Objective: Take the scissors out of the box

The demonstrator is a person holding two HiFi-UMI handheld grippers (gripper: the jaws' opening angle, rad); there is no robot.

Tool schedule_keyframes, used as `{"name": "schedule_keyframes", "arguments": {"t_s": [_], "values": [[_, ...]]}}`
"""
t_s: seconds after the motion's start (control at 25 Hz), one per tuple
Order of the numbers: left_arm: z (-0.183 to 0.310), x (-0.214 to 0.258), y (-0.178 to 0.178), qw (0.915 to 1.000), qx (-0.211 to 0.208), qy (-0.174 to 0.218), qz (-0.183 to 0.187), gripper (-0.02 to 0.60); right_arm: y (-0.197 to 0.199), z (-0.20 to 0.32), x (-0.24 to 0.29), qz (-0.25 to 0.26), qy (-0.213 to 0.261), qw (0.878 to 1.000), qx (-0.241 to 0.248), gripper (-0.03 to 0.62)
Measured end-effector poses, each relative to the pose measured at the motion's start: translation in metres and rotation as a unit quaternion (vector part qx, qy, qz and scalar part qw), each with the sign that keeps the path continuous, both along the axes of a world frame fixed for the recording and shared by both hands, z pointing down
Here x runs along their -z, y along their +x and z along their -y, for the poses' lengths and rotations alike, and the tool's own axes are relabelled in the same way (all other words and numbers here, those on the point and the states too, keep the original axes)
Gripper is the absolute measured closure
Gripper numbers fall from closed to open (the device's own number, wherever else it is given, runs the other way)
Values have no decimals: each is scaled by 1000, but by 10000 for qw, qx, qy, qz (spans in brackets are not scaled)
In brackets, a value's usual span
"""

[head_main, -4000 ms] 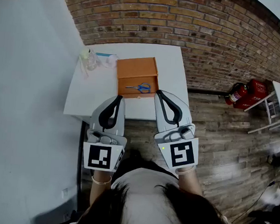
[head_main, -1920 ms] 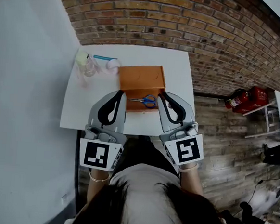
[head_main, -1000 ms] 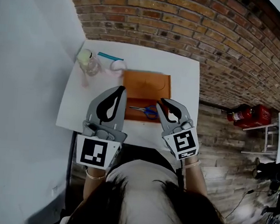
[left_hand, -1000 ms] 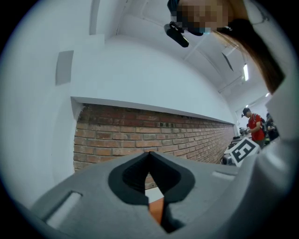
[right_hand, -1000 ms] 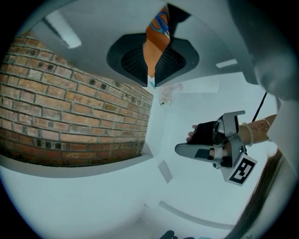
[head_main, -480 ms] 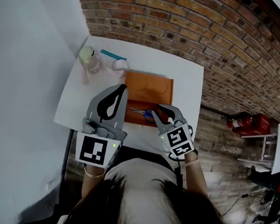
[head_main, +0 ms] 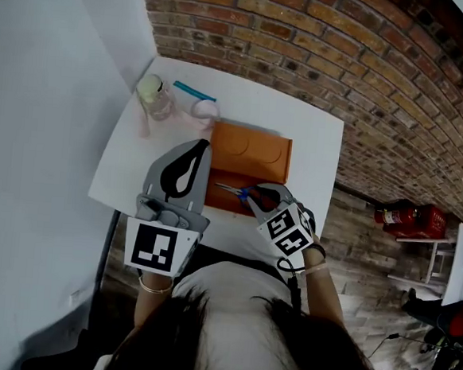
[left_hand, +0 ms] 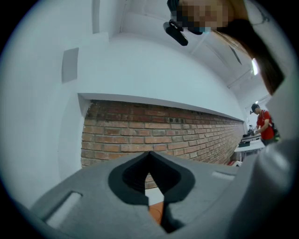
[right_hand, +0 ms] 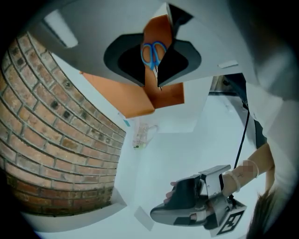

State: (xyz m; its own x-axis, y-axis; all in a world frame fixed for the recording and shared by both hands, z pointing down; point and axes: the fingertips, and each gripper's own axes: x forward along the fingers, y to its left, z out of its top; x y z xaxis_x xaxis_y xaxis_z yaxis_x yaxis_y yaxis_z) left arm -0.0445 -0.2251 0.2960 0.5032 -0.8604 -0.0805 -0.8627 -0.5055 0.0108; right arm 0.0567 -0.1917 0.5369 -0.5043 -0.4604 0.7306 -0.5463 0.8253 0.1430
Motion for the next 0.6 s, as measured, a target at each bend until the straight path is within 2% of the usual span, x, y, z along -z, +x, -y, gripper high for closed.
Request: {"name": "schedule_keyframes", "arguments": {"t_s": [0.2, 0.6], "values": [[6, -3, 0, 10000, 94, -24, 11, 580, 1, -3, -23, -378, -419, 9979, 314, 493], [20, -11, -2, 9998, 170, -118, -35, 580, 0, -2, -56, -969, -860, 9885, 775, 473]]}}
